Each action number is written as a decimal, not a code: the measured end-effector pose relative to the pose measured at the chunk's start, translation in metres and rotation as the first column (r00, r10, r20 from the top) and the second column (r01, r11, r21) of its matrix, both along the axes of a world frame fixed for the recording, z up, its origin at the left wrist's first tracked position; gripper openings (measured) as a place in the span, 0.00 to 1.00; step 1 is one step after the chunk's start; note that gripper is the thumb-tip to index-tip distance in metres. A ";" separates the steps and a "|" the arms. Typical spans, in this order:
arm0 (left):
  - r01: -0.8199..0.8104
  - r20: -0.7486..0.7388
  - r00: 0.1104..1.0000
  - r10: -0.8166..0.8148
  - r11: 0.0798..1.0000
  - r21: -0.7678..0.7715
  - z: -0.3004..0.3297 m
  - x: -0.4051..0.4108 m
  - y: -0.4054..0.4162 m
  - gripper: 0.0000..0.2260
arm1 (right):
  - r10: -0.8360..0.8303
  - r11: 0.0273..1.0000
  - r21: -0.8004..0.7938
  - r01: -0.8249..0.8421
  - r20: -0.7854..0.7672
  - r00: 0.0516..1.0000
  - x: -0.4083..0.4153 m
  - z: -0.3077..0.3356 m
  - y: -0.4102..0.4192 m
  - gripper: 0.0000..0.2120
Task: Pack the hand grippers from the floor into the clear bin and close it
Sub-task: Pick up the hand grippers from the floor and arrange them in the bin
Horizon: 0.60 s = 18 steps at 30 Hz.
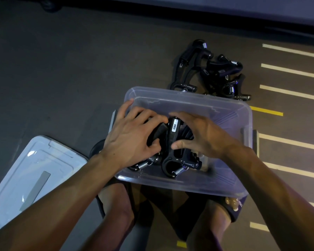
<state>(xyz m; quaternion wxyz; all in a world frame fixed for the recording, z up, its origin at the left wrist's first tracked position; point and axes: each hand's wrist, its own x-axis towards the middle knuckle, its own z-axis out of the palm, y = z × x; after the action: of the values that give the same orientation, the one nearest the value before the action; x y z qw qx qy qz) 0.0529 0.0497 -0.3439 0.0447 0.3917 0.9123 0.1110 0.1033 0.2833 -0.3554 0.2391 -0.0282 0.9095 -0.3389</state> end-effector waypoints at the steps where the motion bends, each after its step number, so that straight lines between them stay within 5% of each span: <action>1: 0.001 0.002 1.000 -0.001 1.000 -0.002 0.000 0.000 0.000 0.25 | 0.005 1.000 0.001 -0.005 -0.001 1.000 0.000 -0.002 0.000 0.47; 13: 0.003 0.006 1.000 -0.004 1.000 0.013 0.000 0.001 0.000 0.25 | 0.038 0.999 -0.020 -0.039 -0.073 0.997 0.005 -0.009 0.002 0.43; 18: -0.006 0.000 1.000 0.006 1.000 0.014 0.000 0.001 0.000 0.25 | 0.039 0.999 0.037 -0.036 -0.081 0.996 0.010 -0.006 -0.001 0.48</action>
<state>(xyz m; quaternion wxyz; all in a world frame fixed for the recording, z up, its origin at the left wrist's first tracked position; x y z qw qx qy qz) 0.0541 0.0498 -0.3443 0.0414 0.3894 0.9126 0.1177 0.1128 0.2822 -0.3613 0.2086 -0.0548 0.9236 -0.3169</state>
